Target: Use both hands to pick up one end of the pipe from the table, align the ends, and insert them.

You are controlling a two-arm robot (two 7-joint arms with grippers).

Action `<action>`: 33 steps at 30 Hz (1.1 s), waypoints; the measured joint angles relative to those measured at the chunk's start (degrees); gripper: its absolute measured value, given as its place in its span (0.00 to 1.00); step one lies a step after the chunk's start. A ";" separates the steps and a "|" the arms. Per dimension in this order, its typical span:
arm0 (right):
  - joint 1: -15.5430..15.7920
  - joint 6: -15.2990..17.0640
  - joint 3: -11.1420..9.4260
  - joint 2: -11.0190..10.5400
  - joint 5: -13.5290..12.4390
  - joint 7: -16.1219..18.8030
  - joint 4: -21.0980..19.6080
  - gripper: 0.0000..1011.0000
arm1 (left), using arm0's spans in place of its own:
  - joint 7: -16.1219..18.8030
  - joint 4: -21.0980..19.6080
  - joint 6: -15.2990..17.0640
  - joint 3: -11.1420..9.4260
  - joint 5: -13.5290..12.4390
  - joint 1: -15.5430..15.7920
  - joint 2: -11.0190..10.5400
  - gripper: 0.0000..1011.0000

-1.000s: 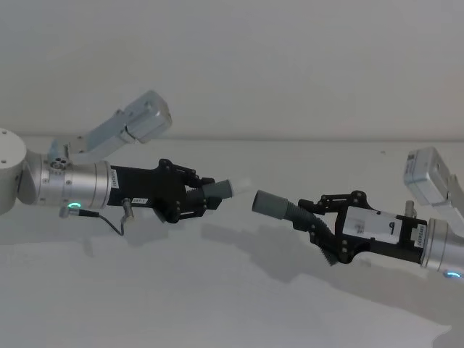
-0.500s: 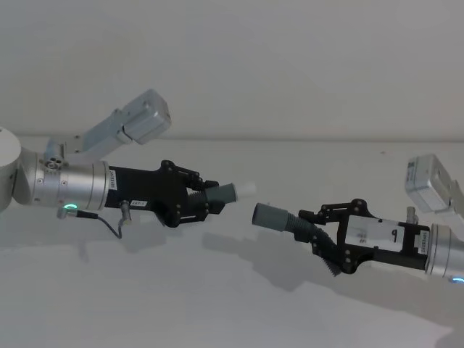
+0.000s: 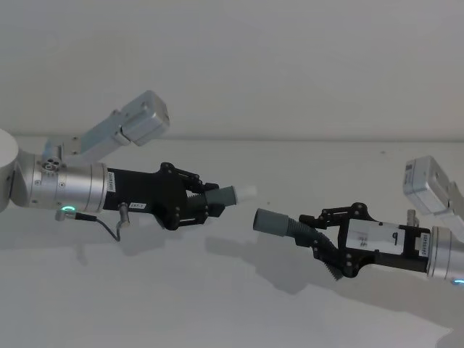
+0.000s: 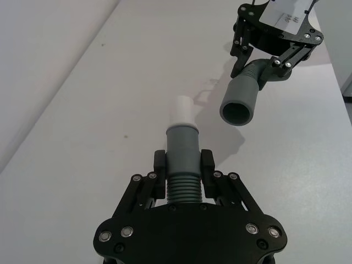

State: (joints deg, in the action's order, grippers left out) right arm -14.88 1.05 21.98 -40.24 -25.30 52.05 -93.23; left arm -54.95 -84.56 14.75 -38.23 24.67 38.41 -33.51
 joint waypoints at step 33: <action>-1.06 0.46 1.29 -0.62 -0.22 -2.68 1.14 0.26 | 0.05 -0.16 0.05 -1.83 0.66 1.22 -1.05 0.36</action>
State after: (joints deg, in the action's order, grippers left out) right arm -15.94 1.52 23.27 -40.86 -25.52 49.38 -92.09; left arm -54.91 -84.72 14.80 -40.06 25.33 39.63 -34.56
